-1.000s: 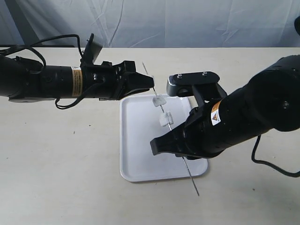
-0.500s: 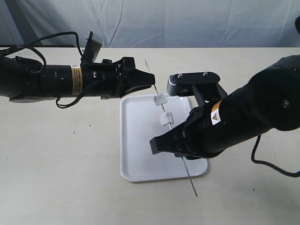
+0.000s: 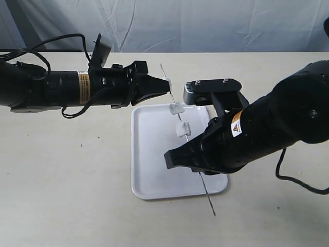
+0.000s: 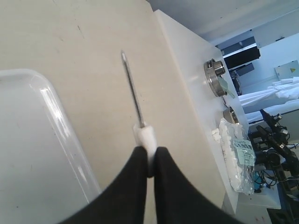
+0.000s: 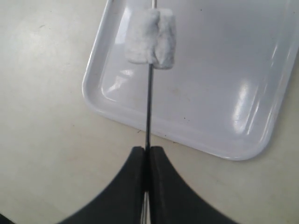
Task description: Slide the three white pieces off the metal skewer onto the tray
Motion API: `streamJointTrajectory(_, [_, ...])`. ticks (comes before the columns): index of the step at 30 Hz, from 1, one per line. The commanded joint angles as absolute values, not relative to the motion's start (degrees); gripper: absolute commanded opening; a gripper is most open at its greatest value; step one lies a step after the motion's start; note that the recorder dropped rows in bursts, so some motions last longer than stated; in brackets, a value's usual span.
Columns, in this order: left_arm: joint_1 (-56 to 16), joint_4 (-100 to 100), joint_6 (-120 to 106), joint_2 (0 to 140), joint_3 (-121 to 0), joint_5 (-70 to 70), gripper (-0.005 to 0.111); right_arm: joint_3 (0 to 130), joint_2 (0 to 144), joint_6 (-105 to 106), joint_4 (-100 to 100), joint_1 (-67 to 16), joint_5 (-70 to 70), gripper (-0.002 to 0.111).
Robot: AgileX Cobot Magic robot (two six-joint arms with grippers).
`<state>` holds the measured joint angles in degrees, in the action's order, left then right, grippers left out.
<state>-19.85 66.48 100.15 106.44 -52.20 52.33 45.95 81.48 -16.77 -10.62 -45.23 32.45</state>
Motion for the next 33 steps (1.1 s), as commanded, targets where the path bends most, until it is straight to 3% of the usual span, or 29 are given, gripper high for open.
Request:
streamJointTrajectory(1, [-19.57, 64.66, 99.83, 106.64, -52.56, 53.12, 0.0, 45.7, 80.96, -16.49, -10.46, -45.32, 32.67, -0.001])
streamJointTrajectory(12, [-19.57, 60.4, 96.98, 106.64, -52.63, 53.69, 0.0, 40.01, 80.96, -16.49, -10.97, -48.01, 28.32, -0.001])
streamJointTrajectory(33, [-19.03, 58.17, 92.53, 106.64, -52.78, 48.05, 0.0, 39.19, 80.96, -16.49, -12.62, -48.12, 32.26, -0.001])
